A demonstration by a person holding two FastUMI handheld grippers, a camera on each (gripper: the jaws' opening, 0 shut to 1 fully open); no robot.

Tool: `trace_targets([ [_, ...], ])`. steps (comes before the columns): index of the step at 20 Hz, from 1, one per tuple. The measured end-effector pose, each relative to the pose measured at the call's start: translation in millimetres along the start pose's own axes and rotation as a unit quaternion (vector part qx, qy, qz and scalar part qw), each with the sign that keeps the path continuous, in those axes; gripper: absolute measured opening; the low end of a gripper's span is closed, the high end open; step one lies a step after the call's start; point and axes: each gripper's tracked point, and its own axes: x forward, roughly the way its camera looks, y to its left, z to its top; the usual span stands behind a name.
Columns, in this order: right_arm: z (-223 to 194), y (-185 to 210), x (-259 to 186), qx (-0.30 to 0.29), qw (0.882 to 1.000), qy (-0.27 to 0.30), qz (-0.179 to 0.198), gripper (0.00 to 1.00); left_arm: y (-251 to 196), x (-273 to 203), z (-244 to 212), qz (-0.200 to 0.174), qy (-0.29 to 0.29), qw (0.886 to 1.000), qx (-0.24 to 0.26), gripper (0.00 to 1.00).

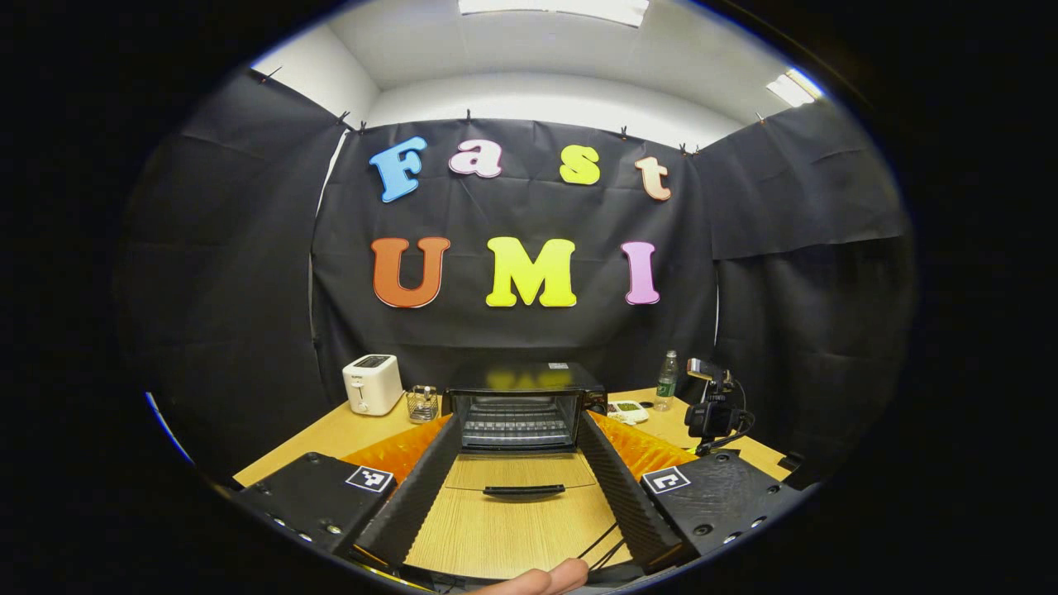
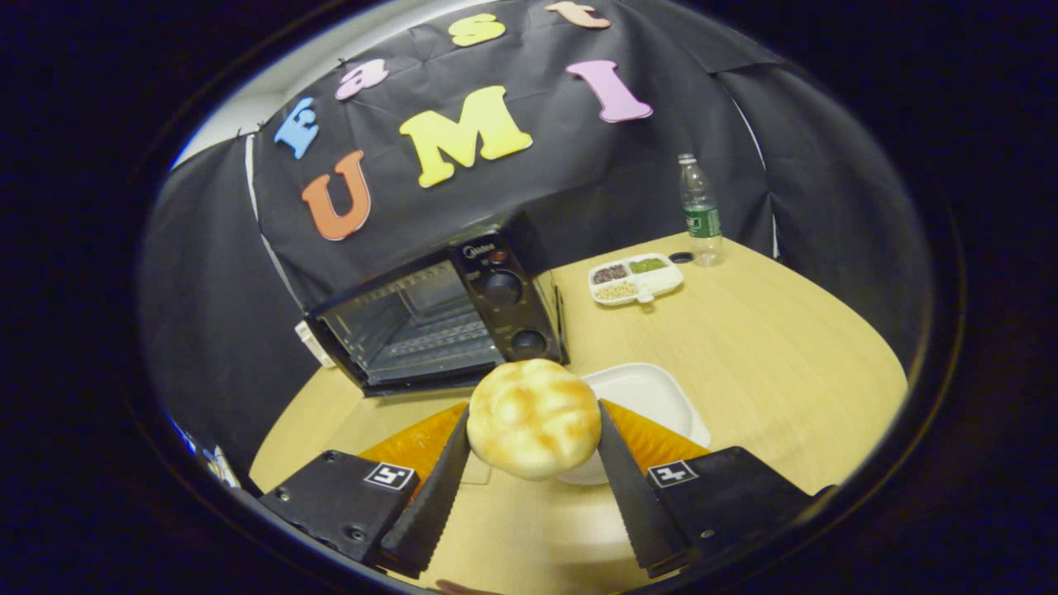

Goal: Open the electric oven with the left hand, put the food in, and close the electric oven.

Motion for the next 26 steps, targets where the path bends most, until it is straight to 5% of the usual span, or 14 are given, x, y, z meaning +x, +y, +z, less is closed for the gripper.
trace_targets([
  [6, 9, 79, 17, 0.07, 0.994, -0.058, 0.056, 0.87, 7, 3, -4, 0.001, 0.003, 1.0, -0.012, 0.94],
  [11, -5, 128, 66, 0.075, 0.994, -0.052, 0.056, 0.86, 24, 9, -18, 0.013, 0.015, 1.0, -0.011, 0.94],
  [18, 9, 137, 160, 0.077, 0.995, -0.067, 0.008, 0.87, 47, 23, -27, 0.035, 0.037, 0.999, -0.007, 0.94],
  [26, 35, 148, 224, 0.03, 0.995, -0.094, 0.01, 0.87, 52, 33, -36, 0.037, 0.049, 0.998, 0.006, 0.94],
])
